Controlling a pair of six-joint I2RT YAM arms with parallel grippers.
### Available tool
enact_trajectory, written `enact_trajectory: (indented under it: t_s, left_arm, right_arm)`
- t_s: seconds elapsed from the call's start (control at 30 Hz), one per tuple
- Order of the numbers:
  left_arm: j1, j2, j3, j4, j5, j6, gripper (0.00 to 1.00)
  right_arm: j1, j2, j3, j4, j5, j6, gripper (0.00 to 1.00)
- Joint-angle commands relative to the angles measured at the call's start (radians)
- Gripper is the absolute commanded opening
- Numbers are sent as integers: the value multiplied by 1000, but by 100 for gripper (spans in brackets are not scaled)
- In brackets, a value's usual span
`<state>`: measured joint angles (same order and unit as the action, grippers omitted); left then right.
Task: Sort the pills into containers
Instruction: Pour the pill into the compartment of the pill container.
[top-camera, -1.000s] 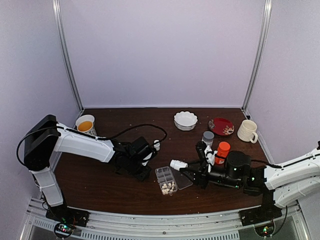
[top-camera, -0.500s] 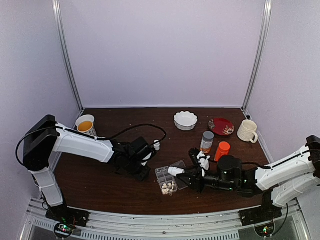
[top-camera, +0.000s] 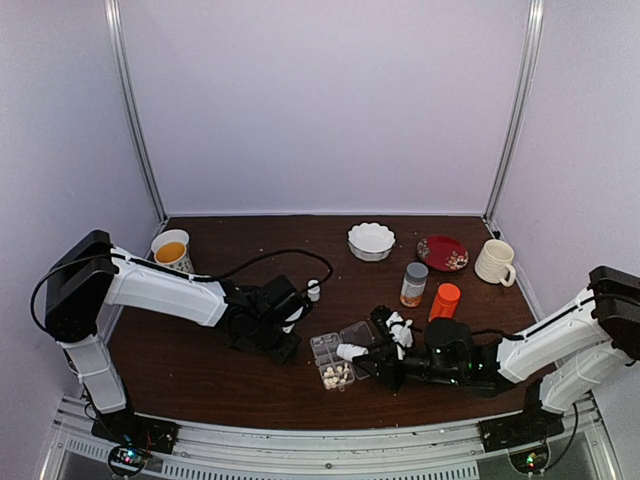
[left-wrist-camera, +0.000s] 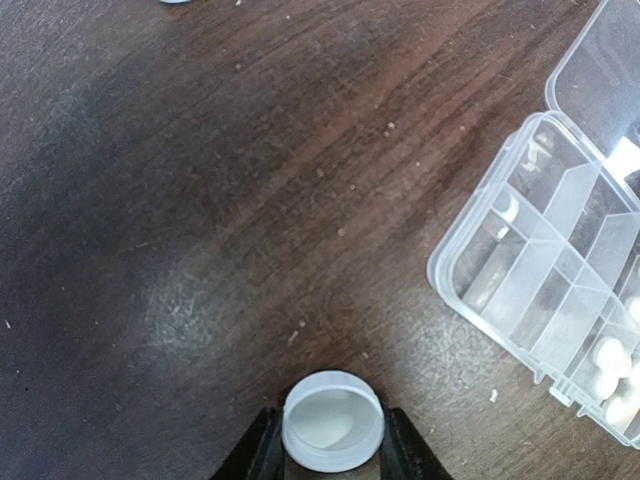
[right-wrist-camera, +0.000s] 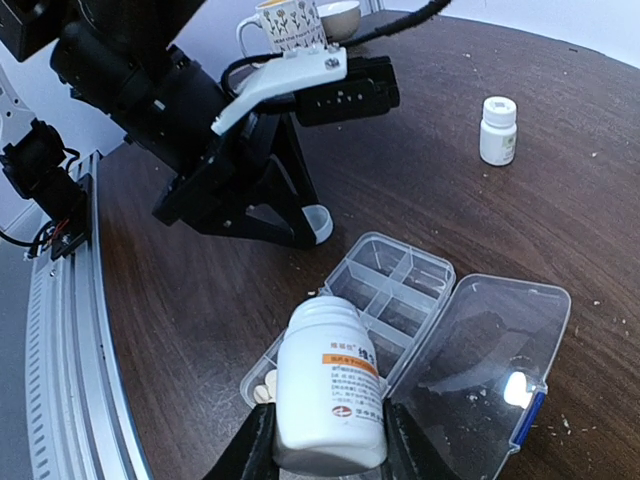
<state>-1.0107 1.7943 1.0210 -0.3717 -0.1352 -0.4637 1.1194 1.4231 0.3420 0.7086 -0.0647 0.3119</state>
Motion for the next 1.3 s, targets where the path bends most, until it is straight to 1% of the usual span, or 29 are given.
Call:
enact_trajectory:
  t_s: [0.0,0.4,0.93,1.1,1.2,1.27]
  left_arm:
    - [-7,-27,-9,18,-7,-12,33]
    - [-9,-30,-22,34,-4,-13,33]
    - [-10,-37,-32,41,-5,-14,33]
    - [-10,-38,-33,41,-4,-15,33]
    - [-10,-38,-36,44,-3,-16,33]
    - [-11,-38,-36,44,-1,-15,33]
  right_arm:
    - [-10,37,10,13,23,12,6]
    - [-16,69,68,-79,46,0,6]
    - [-18,63,76,-87,36,-2,6]
    - [-18,50,40,-9,20,13,7]
    - [-18,68,77,-89,28,-4,7]
    - [-18,69,73,-78,16,-3,7]
